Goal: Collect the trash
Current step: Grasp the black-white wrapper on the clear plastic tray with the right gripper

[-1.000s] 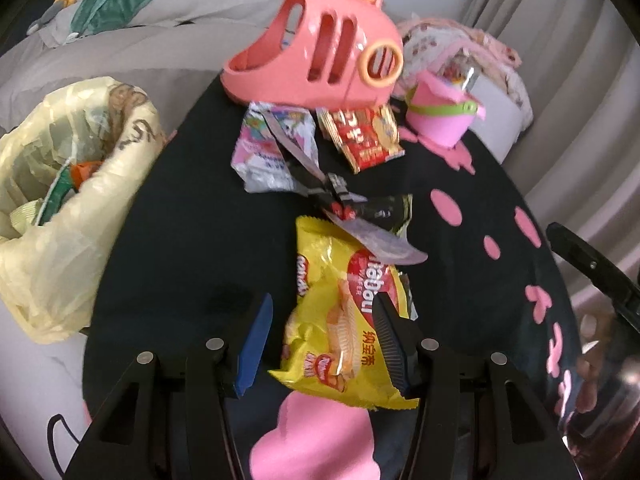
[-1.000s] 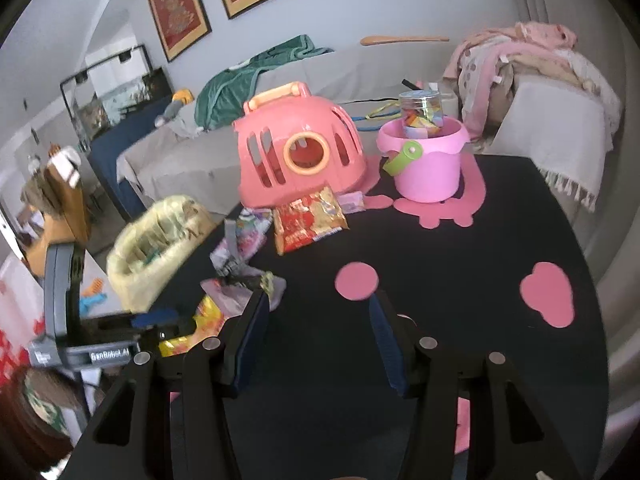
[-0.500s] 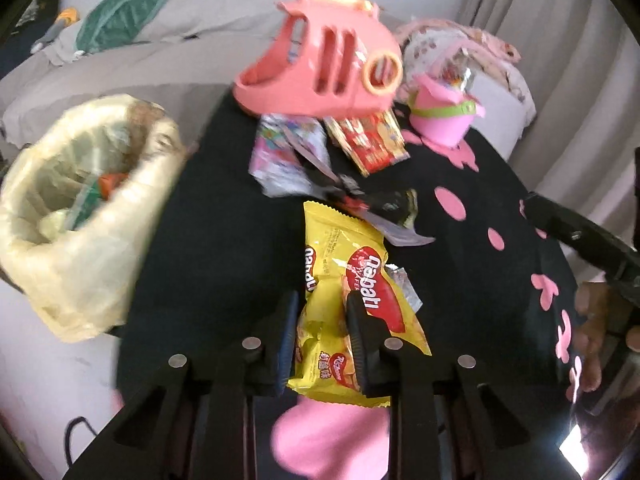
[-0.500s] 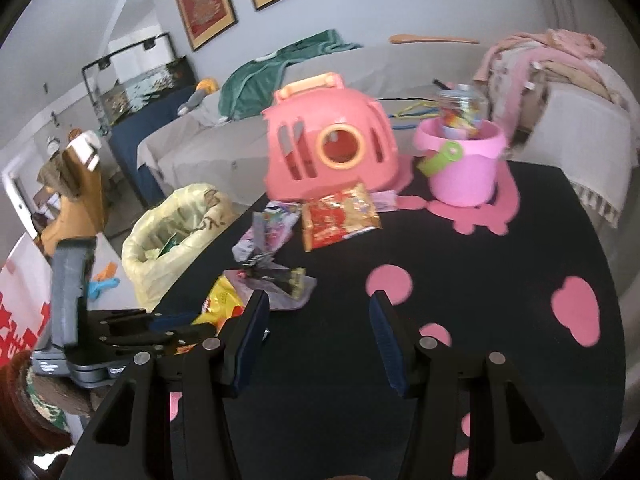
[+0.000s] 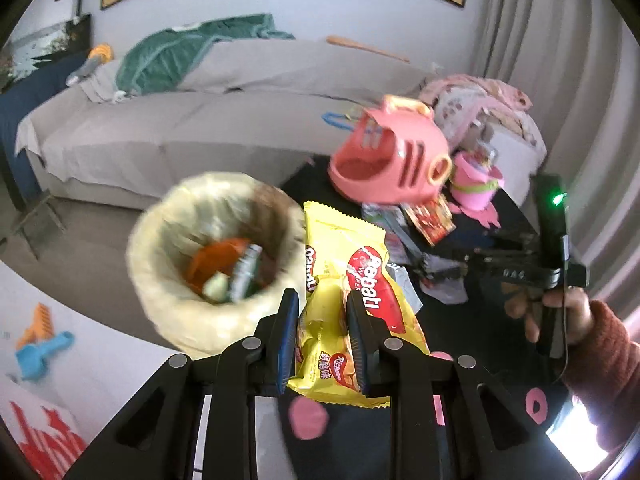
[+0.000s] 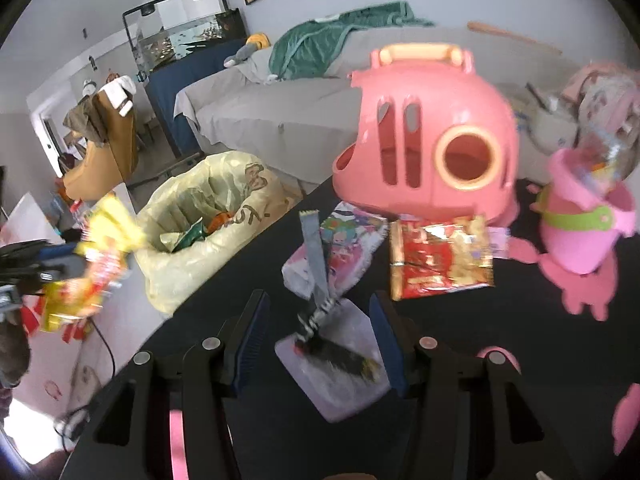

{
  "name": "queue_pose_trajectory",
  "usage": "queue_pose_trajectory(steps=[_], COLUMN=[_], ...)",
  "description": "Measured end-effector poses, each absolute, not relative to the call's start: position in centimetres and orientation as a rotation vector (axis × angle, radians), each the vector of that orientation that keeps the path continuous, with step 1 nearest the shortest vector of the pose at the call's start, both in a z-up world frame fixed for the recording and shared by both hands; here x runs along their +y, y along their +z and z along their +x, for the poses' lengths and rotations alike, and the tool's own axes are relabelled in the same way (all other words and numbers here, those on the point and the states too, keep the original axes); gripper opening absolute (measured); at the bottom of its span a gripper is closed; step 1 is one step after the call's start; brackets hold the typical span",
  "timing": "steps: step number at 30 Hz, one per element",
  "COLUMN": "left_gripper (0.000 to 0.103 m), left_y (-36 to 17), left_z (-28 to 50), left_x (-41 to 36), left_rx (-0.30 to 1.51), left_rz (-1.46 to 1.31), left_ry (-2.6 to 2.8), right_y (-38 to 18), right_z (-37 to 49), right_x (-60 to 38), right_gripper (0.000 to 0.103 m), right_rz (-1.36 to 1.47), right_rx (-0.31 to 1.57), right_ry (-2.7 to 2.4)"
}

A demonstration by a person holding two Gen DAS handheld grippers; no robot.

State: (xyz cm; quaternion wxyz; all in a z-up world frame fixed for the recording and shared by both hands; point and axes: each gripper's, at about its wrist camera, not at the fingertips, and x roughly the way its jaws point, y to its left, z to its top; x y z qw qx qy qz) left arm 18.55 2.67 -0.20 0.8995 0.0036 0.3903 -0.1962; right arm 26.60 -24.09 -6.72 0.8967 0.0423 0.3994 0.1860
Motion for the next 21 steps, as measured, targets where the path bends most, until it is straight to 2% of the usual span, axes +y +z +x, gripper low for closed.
queue_pose_trajectory(steps=[8,14,21], left_gripper=[0.026,0.026,0.026], left_y=[-0.1,-2.6,-4.0], left_z=[19.8,20.6,20.0], left_x=[4.7,3.1,0.5], left_rx=[0.78,0.819,0.834], left_rz=[-0.073,-0.127,-0.144], left_ry=[-0.335,-0.378,-0.436], right_y=[-10.1,-10.5,-8.0], right_z=[26.6,23.9,20.8], right_x=[-23.0,-25.8,-26.7], right_gripper=[0.05,0.018,0.015], right_rz=[0.041,0.084,0.042], right_rx=[0.931,0.942,0.892], right_ry=[0.393,0.365,0.342])
